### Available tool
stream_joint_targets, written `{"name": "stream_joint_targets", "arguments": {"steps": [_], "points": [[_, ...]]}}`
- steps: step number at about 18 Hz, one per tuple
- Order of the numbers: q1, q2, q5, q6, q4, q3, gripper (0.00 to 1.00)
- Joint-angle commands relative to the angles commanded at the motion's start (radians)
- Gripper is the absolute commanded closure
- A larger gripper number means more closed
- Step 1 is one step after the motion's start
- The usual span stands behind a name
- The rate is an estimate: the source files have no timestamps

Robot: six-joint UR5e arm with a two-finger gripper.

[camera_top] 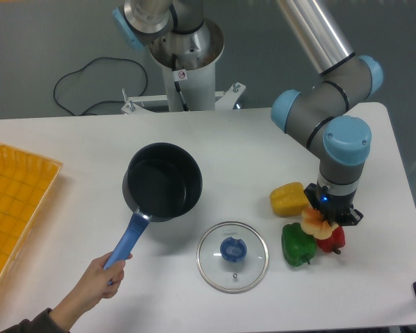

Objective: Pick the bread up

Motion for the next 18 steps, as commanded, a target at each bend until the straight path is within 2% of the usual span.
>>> {"name": "stream_joint_targets", "arguments": {"steps": [6, 13, 15, 18], "points": [[0.0, 0.069, -0.002, -0.008, -0.017, -0.014, 1.0], [0.002, 0.159, 0.006, -0.008, -0.233, 0.003, 1.0], [0.0, 0.176, 0.006, -0.006, -0.279, 0.009, 1.0], [0.002, 0.181, 0.008, 0.0, -0.319, 0.029, 1.0]]}}
